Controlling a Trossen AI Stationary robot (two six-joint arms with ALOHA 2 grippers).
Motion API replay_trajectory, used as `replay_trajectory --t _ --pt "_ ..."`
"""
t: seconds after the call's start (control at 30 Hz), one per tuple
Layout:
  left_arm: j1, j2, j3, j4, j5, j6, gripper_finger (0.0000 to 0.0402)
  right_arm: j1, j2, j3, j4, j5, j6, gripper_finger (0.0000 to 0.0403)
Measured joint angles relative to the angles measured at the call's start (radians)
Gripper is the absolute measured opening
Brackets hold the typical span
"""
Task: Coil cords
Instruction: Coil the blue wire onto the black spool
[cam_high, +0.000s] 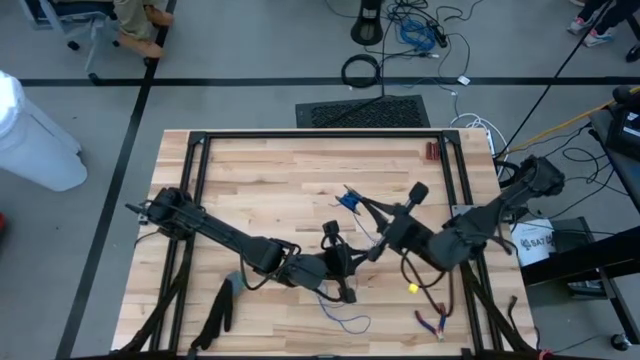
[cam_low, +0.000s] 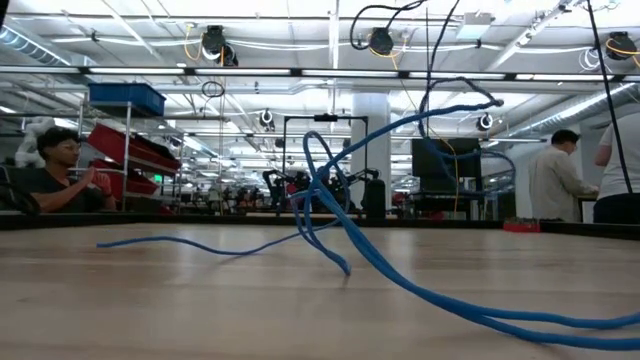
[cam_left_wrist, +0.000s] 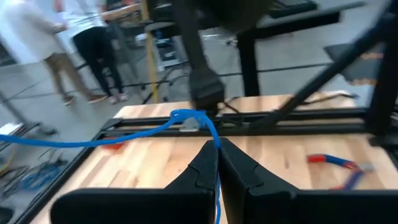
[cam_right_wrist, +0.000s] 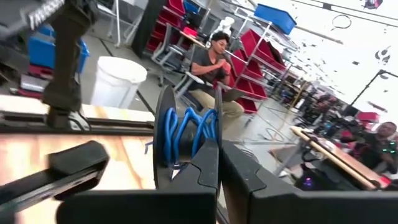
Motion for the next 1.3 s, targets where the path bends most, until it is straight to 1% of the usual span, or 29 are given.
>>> replay_trajectory --t 0.07,0.2,0.33,0.43,0.53,0.73,0.83,0.93,1.03,1.1,1.2,1.3 --pt "-0.01 0.0 0.0 0.017 0.013 0.049 0.0011 -0.013 0.007 0.0 -0.001 -0.001 -0.016 0.0" --pt "-0.041 0.0 0.031 0.01 0.007 0.137 0.0011 -0.026 0.007 0.0 -0.028 -0.005 -0.018 0.0" --pt "-0.081 -0.009 0.062 0.008 -0.061 0.2 0.0011 -0.026 0.007 0.0 -0.077 -0.007 -0.019 0.0" --pt "-0.119 -0.029 0.081 0.01 -0.127 0.24 0.0011 -0.026 0.007 0.0 -0.106 -0.041 -0.015 0.0" --pt "-0.161 -0.051 0.089 0.012 -0.245 0.293 0.0011 -0.026 0.007 0.0 -0.109 -0.065 -0.014 0.0" --pt "-0.242 -0.085 0.091 0.011 -0.591 0.438 0.0011 -0.02 -0.007 0.0 -0.116 -0.126 -0.004 0.0" --pt "-0.269 -0.093 0.091 0.011 -0.694 0.474 0.0011 -0.017 -0.01 0.0 -0.135 -0.183 0.021 0.0" --pt "-0.287 -0.1 0.091 0.011 -0.759 0.496 0.0011 -0.017 -0.01 0.0 -0.158 -0.247 0.048 0.0" --pt "-0.3 -0.113 0.091 0.011 -0.765 0.498 0.0011 -0.021 -0.01 0.0 -0.185 -0.297 0.087 0.0" --pt "-0.301 -0.116 0.091 0.019 -0.748 0.494 0.0011 -0.03 -0.01 0.0 -0.203 -0.32 0.109 0.0" --pt "-0.298 -0.116 0.091 0.02 -0.681 0.493 0.0011 -0.046 -0.01 0.0 -0.233 -0.354 0.139 0.0" --pt "-0.28 -0.116 0.091 0.022 -0.595 0.491 0.0011 -0.062 -0.01 0.0 -0.257 -0.444 0.155 0.0"
